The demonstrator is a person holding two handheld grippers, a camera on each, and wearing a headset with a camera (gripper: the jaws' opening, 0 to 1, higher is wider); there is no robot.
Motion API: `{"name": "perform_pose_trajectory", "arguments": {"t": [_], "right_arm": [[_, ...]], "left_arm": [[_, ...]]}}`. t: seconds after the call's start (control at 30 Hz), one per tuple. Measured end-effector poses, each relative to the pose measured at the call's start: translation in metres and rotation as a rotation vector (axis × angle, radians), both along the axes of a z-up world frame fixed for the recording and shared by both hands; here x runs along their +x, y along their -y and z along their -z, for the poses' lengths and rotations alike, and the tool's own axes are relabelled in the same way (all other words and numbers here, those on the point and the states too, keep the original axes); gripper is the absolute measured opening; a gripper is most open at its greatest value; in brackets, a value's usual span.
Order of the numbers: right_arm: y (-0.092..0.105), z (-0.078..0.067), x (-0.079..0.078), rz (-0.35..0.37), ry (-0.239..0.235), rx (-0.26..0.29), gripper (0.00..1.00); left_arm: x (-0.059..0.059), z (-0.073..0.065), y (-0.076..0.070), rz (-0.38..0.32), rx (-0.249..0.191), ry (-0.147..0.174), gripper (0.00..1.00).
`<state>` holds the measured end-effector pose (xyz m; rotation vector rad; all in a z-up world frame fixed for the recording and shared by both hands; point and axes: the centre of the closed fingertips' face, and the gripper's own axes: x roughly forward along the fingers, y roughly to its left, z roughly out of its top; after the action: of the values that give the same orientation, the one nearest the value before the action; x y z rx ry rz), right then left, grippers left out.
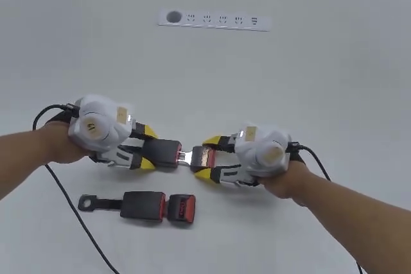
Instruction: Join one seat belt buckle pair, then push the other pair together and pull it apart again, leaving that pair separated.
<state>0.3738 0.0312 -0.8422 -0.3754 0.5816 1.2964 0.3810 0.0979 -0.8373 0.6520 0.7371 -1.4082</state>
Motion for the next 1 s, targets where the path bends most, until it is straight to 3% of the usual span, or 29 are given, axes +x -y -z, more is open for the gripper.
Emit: {"name": "perform_pose_trajectory", "arguments": {"t": [0.6,0.77,0.9,1.0], "right_arm": [[-0.004,0.002,0.001,-0.002,-0.025,-0.029,0.37],[-0.02,0.002,0.002,-0.003,-0.017,-0.038,0.37],[-0.02,0.0,0.006,0.009,-0.051,-0.027,0.37],[-0.023,0.0,0.005,-0.009,-0.046,-0.049,0.37]], "left_arm": [[0.002,0.001,0.002,0.016,0.026,0.002,0.34],[0.003,0.002,0.002,0.012,0.029,0.0,0.34],[0.003,0.002,0.002,0.015,0.036,0.001,0.33],[0.002,0.002,0.002,0.014,0.041,0.001,0.33]]}}
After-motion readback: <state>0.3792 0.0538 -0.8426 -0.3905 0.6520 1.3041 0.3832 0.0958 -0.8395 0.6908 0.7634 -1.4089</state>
